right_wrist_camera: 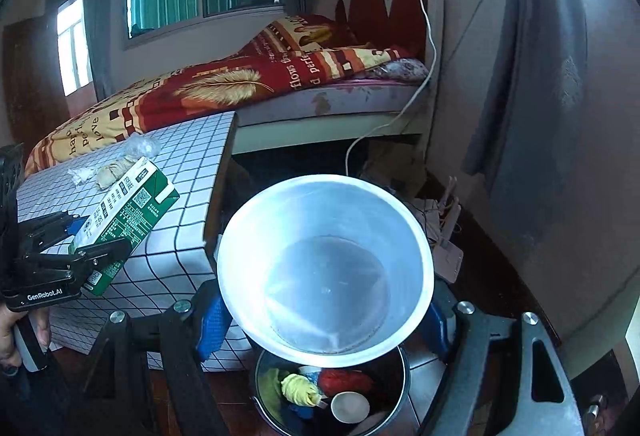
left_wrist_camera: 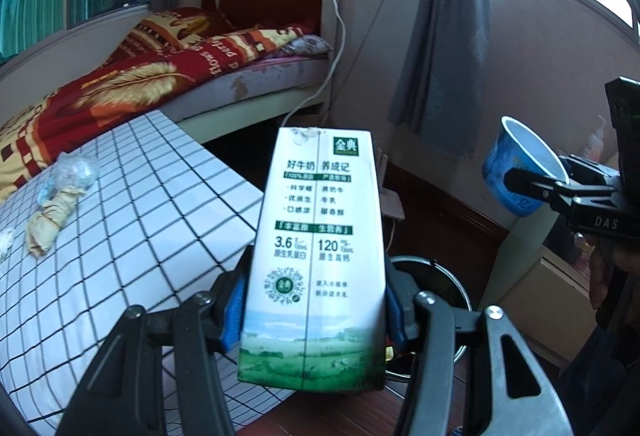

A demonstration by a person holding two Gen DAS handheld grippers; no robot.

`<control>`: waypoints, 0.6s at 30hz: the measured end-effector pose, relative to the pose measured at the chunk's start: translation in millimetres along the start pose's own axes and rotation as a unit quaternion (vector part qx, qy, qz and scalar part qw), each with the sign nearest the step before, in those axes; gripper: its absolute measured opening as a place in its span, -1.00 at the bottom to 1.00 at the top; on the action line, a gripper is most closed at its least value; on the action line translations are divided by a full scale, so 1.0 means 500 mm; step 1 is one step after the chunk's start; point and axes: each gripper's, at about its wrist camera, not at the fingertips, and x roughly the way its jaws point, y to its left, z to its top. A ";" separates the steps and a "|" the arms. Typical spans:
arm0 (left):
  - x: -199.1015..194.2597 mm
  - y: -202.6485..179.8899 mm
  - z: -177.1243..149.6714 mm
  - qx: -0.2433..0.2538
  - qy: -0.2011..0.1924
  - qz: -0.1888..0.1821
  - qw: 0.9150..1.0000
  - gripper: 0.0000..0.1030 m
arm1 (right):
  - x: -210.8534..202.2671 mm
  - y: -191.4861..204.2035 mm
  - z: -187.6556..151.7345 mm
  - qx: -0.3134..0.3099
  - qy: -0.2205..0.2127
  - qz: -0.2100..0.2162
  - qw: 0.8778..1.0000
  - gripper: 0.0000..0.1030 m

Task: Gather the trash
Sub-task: 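Carry the carton and blue cup over the bucket and open both tools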

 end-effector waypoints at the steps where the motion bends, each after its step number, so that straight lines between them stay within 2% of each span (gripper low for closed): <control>1: 0.005 -0.006 -0.003 0.003 0.002 -0.002 1.000 0.09 | 0.002 -0.004 -0.004 0.001 0.000 0.000 1.000 0.52; 10: 0.053 -0.052 -0.029 0.019 0.031 -0.028 0.999 0.09 | 0.035 -0.032 -0.062 0.012 0.024 0.005 1.000 0.53; 18: 0.104 -0.103 -0.067 0.044 0.073 -0.063 0.994 0.09 | 0.077 -0.056 -0.110 0.007 0.060 0.007 0.998 0.53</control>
